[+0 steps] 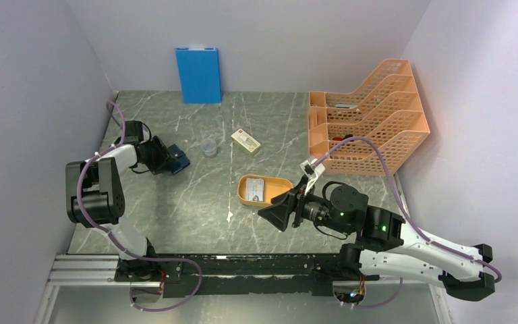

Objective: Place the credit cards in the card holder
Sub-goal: Place the card holder at the center of the board.

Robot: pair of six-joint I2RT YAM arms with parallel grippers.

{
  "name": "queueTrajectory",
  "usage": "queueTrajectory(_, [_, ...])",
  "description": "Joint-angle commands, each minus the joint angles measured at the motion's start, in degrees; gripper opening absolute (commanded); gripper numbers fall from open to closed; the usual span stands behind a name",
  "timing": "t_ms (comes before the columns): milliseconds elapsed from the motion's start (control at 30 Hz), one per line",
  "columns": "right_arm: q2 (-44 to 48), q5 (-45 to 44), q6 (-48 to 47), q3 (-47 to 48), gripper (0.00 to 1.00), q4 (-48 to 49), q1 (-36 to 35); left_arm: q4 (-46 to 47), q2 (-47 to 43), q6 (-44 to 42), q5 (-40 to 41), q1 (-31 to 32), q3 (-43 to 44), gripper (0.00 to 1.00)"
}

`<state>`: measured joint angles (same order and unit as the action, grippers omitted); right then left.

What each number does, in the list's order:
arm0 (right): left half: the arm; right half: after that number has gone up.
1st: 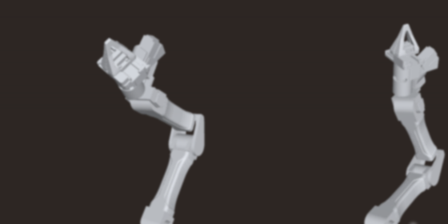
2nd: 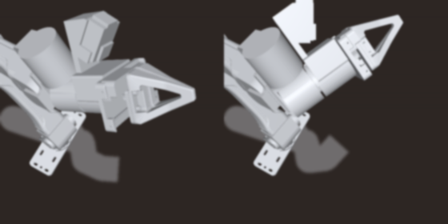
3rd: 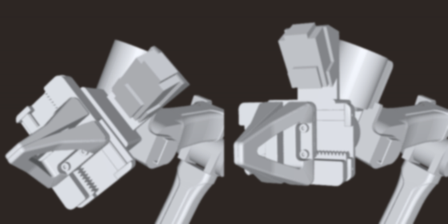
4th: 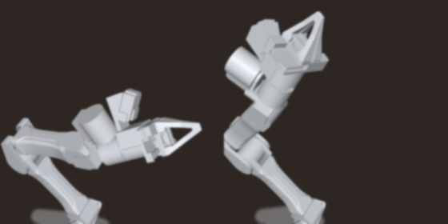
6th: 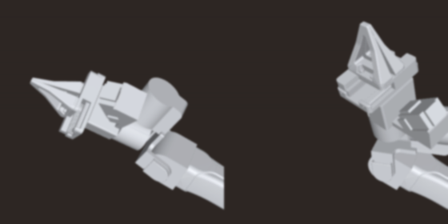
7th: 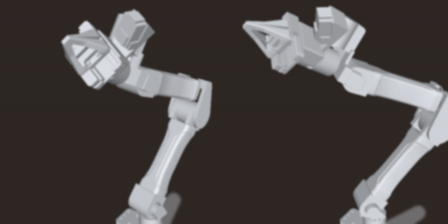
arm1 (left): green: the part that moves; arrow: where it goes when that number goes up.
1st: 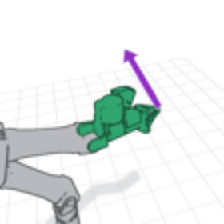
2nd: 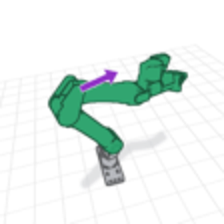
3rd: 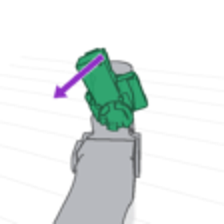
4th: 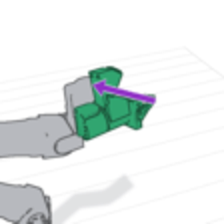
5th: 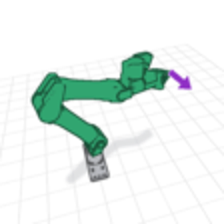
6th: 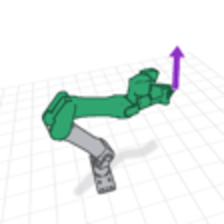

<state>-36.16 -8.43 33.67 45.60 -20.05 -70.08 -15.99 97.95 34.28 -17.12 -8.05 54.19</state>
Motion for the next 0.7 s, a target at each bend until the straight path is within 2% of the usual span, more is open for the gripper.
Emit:
queueTrajectory(0, [0.1,-0.9,0.4,-0.3,0.68,0.1,0.0,-0.7,-0.5,-0.9,1.9,-0.4,1.3,0.56])
queueTrajectory(667, [0.1,-1.1,0.6,-0.8,0.68,-0.2,0.1,-0.7,-2.0,-1.8,4.4,0.1,-0.4,0.60])
